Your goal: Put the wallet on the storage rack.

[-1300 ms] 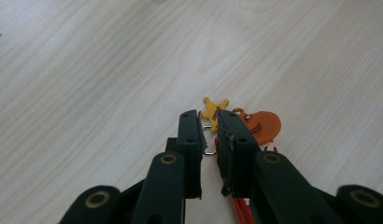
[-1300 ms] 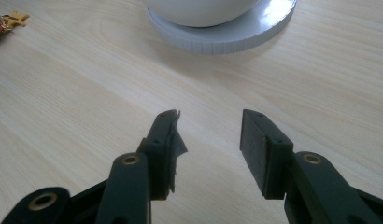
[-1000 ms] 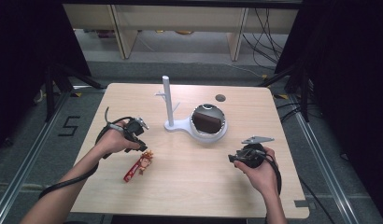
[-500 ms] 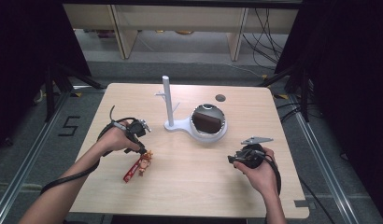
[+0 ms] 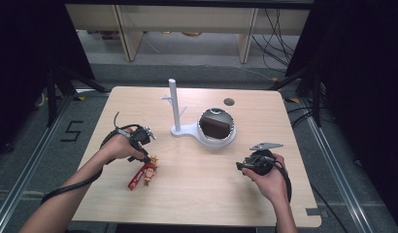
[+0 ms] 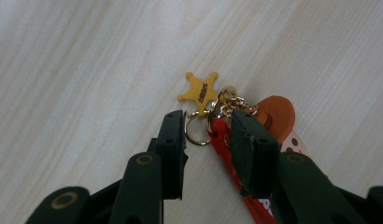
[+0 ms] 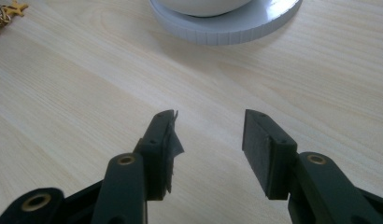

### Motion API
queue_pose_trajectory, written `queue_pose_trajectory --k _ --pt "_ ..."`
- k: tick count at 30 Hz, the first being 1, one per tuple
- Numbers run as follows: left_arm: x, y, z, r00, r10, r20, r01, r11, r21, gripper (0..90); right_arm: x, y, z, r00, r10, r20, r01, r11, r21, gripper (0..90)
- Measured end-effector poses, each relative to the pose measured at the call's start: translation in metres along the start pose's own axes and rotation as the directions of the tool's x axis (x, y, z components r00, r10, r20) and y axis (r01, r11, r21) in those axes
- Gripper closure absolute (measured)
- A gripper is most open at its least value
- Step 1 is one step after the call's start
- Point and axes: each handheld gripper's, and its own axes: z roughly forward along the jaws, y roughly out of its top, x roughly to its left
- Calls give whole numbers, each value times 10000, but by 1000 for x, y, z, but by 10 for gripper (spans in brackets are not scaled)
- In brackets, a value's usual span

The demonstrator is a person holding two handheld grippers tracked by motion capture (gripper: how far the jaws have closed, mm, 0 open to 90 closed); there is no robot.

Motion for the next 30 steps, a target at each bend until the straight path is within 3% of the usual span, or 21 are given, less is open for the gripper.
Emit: queue_pose_trajectory --k 6,10,15,17,22,24,25,26,27,30 --pt "-1 2 2 9999 149 -60 -150 9999 -34 652 0 0 0 10000 -5 38 5 10000 32 550" --pt "-2 4 4 9992 365 -138 -363 9992 154 655 -2 -1 1 9999 -138 62 139 9996 -234 550" --pt "-4 7 5 9978 614 -237 -606 9976 327 655 -2 -1 2 9999 -122 43 123 9998 -184 549" --pt "-6 8 7 9988 458 -165 -455 9988 194 653 -2 0 1 9999 -166 20 166 9998 -65 549" --pt "-5 9 7 9980 612 -154 -606 9976 341 650 -2 -1 2 9999 -96 55 97 9997 -201 549" --pt "-5 8 7 9991 413 -131 -409 9988 279 638 -2 -1 2 10000 -90 39 90 9998 -192 549" --pt "-4 6 6 10000 24 -86 -22 9997 235 626 -3 -1 1 9999 -118 52 119 9998 -176 549" --pt "-4 6 6 10000 24 -86 -22 9997 235 613 -2 -2 1 10000 28 45 -28 9999 -107 549" --pt "-2 4 4 9994 -340 -19 340 9993 119 599 -1 -2 0 9999 91 73 -91 9999 -66 549" --pt "0 1 2 9997 -229 -56 229 9997 52 594 -1 -2 1 9999 88 77 -88 9999 -52 549"
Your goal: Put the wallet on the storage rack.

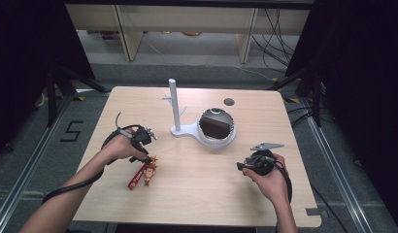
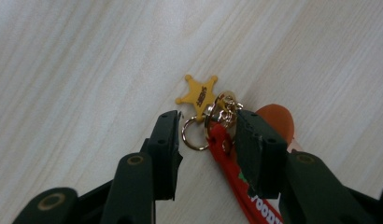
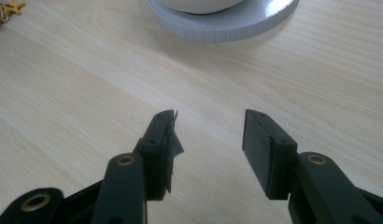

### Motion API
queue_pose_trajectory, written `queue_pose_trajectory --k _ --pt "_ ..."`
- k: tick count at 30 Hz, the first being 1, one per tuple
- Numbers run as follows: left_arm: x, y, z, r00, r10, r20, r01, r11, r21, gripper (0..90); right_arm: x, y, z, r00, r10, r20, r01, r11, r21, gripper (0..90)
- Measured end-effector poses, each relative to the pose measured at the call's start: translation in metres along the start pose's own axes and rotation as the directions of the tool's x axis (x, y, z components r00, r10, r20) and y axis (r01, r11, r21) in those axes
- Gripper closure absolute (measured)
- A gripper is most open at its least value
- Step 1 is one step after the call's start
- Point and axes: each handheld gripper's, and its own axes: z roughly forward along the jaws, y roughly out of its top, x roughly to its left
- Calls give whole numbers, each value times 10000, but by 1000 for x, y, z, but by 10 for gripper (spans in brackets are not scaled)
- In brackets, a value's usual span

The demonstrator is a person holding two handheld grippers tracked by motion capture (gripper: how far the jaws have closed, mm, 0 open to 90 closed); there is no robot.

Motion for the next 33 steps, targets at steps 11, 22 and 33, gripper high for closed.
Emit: queue_pose_trajectory --k 11,22,33 --pt "4 -7 -5 9996 250 -131 -250 9997 -26 540 -1 0 1 9999 -122 -41 122 9999 2 548" --pt "0 -14 -4 9390 -3437 -113 3426 9378 -562 450 -1 -1 4 9999 -170 -12 170 9995 -260 547" --pt "2 -13 -8 9793 -2017 -183 2004 9780 -572 426 2 -1 3 10000 -2 -75 2 10000 81 546"
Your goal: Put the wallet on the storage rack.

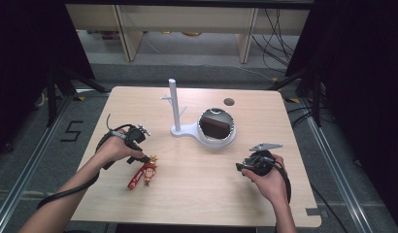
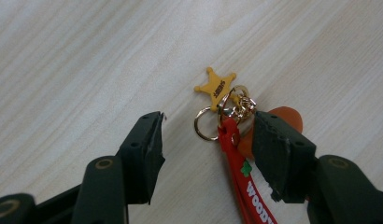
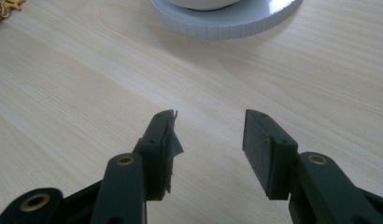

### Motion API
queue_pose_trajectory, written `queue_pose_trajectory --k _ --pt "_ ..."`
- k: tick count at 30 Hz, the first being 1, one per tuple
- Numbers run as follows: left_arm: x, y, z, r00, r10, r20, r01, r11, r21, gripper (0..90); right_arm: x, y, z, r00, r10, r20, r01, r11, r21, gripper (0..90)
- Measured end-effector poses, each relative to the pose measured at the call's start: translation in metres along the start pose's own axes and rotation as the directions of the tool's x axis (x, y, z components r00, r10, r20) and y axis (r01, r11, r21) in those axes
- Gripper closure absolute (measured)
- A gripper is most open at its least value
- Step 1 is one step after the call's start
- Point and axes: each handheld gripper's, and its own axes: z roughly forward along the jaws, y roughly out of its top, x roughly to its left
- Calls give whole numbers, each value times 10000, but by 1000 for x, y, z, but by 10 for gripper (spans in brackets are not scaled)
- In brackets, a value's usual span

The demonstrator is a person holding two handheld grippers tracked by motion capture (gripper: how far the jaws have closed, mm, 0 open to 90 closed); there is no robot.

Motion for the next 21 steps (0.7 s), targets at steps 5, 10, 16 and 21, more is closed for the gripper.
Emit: queue_pose_trajectory --k 5,10,16,21 --pt "0 1 1 10000 73 1 -73 10000 15 426 -3 0 1 9997 -245 20 245 9996 -157 546" --pt "0 5 5 9994 242 237 -244 9997 101 438 -3 0 1 9998 -204 17 204 9997 -158 545" --pt "-1 9 11 9981 502 344 -512 9982 309 477 -1 0 -2 10000 -22 10 22 10000 93 545" --pt "3 14 17 9917 1172 527 -1207 9904 678 534 -2 0 -1 10000 1 13 -1 9999 111 543"
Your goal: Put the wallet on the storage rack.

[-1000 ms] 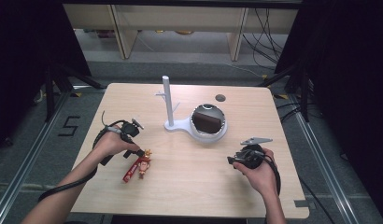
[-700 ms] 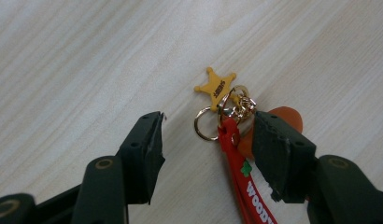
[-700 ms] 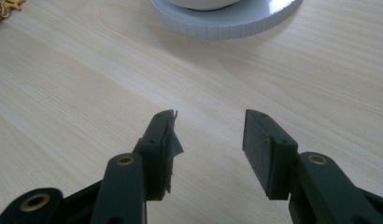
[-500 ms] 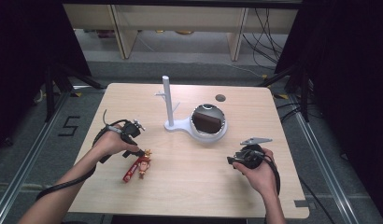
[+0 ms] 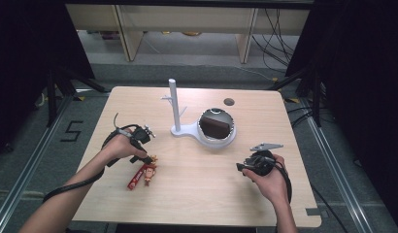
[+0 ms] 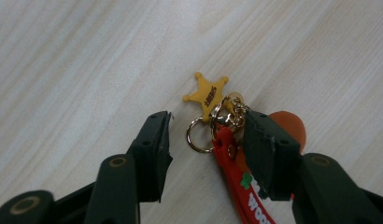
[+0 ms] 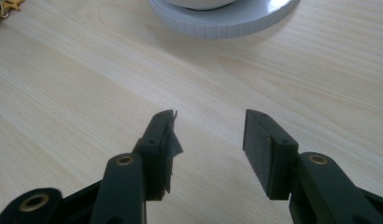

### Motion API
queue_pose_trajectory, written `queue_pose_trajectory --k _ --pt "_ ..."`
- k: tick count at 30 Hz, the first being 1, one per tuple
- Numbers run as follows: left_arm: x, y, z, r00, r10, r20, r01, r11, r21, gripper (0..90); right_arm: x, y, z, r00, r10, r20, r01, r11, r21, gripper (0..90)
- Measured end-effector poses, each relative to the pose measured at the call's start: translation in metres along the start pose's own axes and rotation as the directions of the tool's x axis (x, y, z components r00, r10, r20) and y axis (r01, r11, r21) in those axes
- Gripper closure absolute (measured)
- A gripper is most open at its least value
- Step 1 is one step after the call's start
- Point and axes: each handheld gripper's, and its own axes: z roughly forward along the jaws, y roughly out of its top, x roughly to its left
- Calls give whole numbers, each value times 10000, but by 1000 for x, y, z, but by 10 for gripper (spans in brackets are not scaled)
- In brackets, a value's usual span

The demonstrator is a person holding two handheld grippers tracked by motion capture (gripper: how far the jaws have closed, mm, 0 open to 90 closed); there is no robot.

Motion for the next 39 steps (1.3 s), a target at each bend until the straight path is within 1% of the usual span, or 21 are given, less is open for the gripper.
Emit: queue_pose_trajectory --k 1,2,3,5,6,7,9,10,13,17,18,19,25,27,29,30,32,33,35,36,39 --pt "0 3 1 9995 309 74 -310 9993 185 546 0 0 0 10000 -10 -22 10 10000 -10 542" --pt "0 3 1 9995 309 74 -310 9993 185 558 0 0 0 10000 -10 -22 10 10000 -10 542" --pt "1 5 1 9974 695 176 -700 9971 302 568 1 0 1 10000 62 -4 -62 9999 -133 539" --pt "1 6 1 9962 835 248 -843 9959 319 589 1 0 1 10000 58 -3 -58 9999 -127 539" --pt "1 7 1 9938 1076 286 -1087 9932 416 589 0 0 0 10000 19 -57 -19 10000 -31 538" --pt "2 8 1 9886 1469 337 -1487 9870 601 610 0 0 0 10000 -3 -53 3 10000 21 538" --pt "3 9 2 9844 1726 337 -1745 9824 671 640 0 0 0 10000 -11 11 10 10000 68 538" --pt "3 9 2 9844 1726 337 -1745 9824 671 659 0 0 0 10000 -11 11 10 10000 68 538" --pt "2 10 4 9772 2089 384 -2112 9746 747 713 0 0 0 10000 -8 -55 8 10000 12 538" --pt "0 9 4 9756 2154 413 -2177 9742 597 822 0 -1 1 10000 9 -16 -10 9999 -123 538" --pt "-1 9 4 9750 2206 268 -2218 9732 603 852 0 -2 1 10000 14 -10 -14 9999 -120 537" --pt "-1 8 4 9776 2097 198 -2105 9757 600 891 0 -2 1 10000 47 -11 -47 9999 -103 538" --pt "-5 3 2 9822 1874 124 -1879 9800 658 897 0 -2 1 10000 91 -18 -91 9999 -84 537" --pt "-6 1 0 9828 1845 -4 -1842 9815 523 897 1 -3 4 9999 153 -68 -155 9995 -273 537" --pt "-7 0 -2 9840 1780 -30 -1777 9830 457 897 0 -3 4 9999 69 -79 -71 9996 -269 537" --pt "-8 -2 -4 9870 1608 -75 -1605 9867 250 897 -1 -2 3 9998 -107 -160 105 9999 -89 537" --pt "-8 -2 -6 9847 1739 -146 -1733 9844 317 898 -1 -2 2 9999 -120 -72 120 9999 -15 537" --pt "-10 -4 -8 9868 1610 -179 -1608 9869 143 898 0 -2 2 10000 -43 -10 43 10000 -26 537" --pt "-10 -5 -10 9854 1687 -219 -1684 9856 169 898 1 -3 2 9999 110 -15 -110 9999 -49 537" --pt "-10 -5 -10 9873 1583 -139 -1581 9874 103 898 1 -4 3 9999 112 -47 -113 9997 -238 537" --pt "-8 -6 -10 9873 1581 -124 -1580 9874 109 897 1 -3 1 10000 38 -12 -38 10000 -55 536"
